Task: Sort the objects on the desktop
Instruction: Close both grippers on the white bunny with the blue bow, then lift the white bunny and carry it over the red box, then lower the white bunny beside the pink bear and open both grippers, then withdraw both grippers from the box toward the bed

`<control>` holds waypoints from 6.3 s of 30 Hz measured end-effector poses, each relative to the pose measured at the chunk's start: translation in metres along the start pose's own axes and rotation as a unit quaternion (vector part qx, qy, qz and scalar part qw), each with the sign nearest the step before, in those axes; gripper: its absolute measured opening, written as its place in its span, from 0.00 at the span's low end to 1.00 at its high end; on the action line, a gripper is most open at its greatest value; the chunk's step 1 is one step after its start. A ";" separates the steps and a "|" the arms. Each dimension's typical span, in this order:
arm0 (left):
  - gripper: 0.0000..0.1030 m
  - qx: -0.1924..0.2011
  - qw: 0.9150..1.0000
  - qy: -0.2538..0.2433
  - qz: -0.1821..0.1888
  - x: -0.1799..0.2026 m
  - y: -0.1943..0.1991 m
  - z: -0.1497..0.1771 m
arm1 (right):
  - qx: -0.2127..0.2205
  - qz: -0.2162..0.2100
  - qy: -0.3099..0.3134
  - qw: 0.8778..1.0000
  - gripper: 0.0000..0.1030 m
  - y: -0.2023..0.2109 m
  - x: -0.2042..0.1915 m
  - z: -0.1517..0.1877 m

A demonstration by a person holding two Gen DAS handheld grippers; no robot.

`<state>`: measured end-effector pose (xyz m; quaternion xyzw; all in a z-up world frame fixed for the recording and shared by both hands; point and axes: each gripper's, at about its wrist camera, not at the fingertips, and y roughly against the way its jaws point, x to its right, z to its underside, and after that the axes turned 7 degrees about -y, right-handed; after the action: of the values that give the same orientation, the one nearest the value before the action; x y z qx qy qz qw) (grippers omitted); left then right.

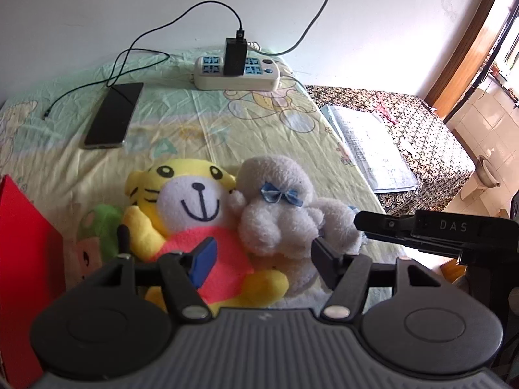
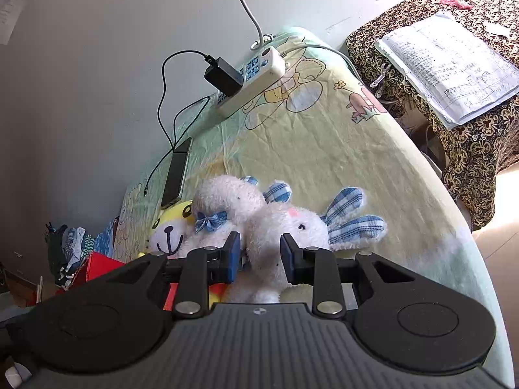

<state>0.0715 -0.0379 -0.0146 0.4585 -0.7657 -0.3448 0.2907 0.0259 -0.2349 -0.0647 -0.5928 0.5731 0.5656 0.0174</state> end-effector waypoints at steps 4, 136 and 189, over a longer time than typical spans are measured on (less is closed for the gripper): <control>0.70 -0.007 1.000 -0.008 -0.005 0.001 -0.017 -0.009 | 0.002 -0.009 -0.015 1.000 0.31 0.001 0.006 -0.006; 0.69 0.028 0.998 -0.001 -0.058 -0.297 0.148 0.144 | -0.192 -0.060 0.161 0.966 0.46 -0.190 -0.314 0.202; 0.72 -0.020 0.985 0.043 -0.163 -0.289 0.141 0.146 | -0.129 -0.061 0.161 0.977 0.51 -0.153 -0.304 0.215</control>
<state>0.0084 0.3089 -0.0265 0.5856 -0.6603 -0.3829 0.2729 0.0832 0.1621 -0.0284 -0.7074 0.4533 0.5295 -0.1171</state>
